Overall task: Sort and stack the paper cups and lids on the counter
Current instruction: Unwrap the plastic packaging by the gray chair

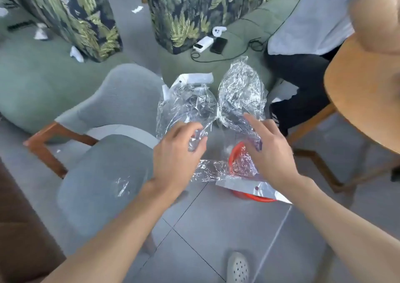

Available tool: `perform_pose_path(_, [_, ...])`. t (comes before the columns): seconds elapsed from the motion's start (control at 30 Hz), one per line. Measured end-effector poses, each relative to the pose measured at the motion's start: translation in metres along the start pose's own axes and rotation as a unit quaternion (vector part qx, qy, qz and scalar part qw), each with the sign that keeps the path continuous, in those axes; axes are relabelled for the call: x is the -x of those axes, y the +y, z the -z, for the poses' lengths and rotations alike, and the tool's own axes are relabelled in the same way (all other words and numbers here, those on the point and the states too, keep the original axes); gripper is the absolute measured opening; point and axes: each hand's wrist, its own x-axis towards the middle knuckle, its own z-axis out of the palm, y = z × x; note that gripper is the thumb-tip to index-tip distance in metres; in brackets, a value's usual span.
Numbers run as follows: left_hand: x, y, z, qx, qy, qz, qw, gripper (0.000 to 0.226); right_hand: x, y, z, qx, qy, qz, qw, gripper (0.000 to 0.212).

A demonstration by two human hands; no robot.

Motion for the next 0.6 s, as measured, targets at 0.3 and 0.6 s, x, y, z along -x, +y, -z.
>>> perform_pose_path(0.3, [0.047, 0.002, -0.208, -0.01, -0.109, 0.015, 0.994, 0.03, 0.029, 0.19, -0.038, 0.026, -0.05, -0.148, 0.987, 0.061])
perform_pose_path(0.6, [0.082, -0.06, -0.405, -0.029, -0.204, 0.035, 0.978, 0.027, 0.013, 0.348, -0.156, 0.058, -0.114, -0.244, 0.961, 0.059])
